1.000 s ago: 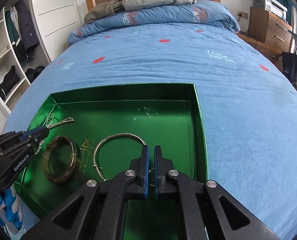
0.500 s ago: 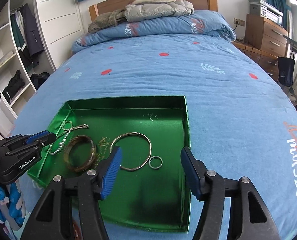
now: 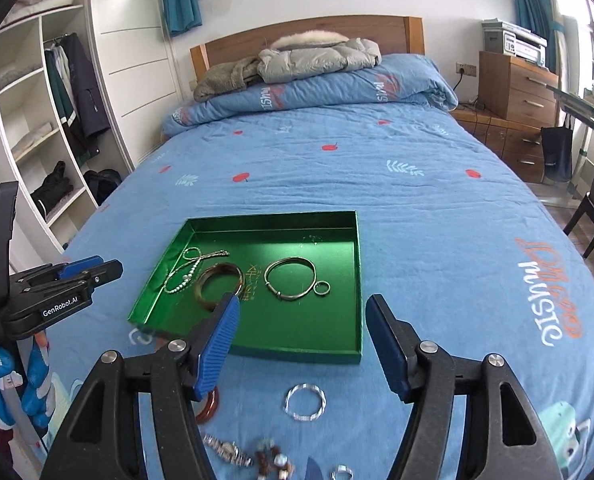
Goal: Organize jewelry
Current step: 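Withdraw both tools from the tray back over the remaining jewelry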
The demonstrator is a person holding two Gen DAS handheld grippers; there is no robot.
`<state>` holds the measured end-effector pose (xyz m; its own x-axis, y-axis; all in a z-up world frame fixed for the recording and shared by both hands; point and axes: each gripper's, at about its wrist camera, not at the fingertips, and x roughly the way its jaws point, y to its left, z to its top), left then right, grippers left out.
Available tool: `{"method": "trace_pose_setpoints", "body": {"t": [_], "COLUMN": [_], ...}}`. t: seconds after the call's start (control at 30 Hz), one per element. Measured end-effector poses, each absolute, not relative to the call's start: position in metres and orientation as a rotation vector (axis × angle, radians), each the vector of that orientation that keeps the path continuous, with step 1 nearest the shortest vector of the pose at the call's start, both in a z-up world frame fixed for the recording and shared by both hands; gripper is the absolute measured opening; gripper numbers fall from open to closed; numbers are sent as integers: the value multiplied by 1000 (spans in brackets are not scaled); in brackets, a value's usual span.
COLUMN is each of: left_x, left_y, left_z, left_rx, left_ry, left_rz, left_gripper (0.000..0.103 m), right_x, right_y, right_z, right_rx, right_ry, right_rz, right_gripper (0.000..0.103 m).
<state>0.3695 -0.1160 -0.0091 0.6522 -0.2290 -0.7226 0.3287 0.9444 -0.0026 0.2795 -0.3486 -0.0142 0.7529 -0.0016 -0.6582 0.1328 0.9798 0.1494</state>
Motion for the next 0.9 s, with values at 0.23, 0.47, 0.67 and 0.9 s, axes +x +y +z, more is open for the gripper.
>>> {"method": "trace_pose_setpoints", "body": {"t": [0.23,0.47,0.67,0.9], "left_x": [315,267,224,176], "left_y": [-67,-8,20,24], "left_z": [37,71,83,82], "left_rx": [145,98,91,107], "left_ry": [712,662,638,630], "left_rz": [-254,-171,-118,-141], "left_gripper": [34,34,34,34], "right_x": [214,147,102,62], "right_y": [-349,-354,-356,-358], "right_z": [24,68,87,89], "right_rx": [168,155,150,162], "right_ry": [644,547,491,453], "right_rz": [-83,-94,-86,-60], "right_gripper": [65,65,66,66]}}
